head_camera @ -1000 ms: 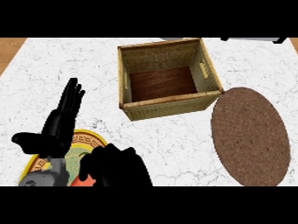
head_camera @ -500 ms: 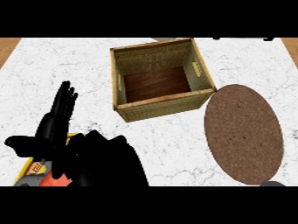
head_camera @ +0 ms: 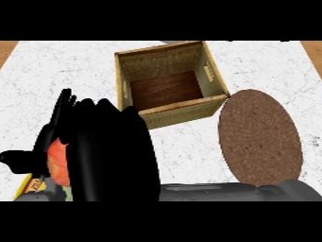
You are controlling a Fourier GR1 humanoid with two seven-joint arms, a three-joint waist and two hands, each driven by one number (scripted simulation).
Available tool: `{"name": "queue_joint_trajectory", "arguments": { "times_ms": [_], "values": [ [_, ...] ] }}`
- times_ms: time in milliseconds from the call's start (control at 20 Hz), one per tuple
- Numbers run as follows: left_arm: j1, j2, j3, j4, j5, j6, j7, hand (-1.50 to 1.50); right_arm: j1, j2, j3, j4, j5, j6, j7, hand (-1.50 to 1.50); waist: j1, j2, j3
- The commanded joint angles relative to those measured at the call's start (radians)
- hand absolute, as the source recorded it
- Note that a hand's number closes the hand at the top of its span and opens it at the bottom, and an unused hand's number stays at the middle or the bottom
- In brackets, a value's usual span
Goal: Pick the squash from the placemat and place it in the basket
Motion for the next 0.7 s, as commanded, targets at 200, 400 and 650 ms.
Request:
{"name": "queue_joint_trajectory", "arguments": {
  "times_ms": [200,400,650],
  "values": [
    [0.057,0.000,-0.002,-0.047,0.023,-0.021,-0.014,0.00,0.015,0.018,-0.106,0.052,0.037,0.064,0.109,1.50,-0.007,0.007,0.002],
    [0.019,-0.014,-0.016,-0.053,-0.009,0.013,0.014,0.00,0.089,0.014,-0.164,0.083,0.063,0.075,-0.005,1.50,-0.012,0.009,0.002],
    [0.033,0.036,0.040,-0.002,0.035,-0.045,-0.041,0.00,0.128,0.017,-0.202,0.132,0.063,0.107,-0.079,1.50,-0.007,0.010,0.002]
  ]
}}
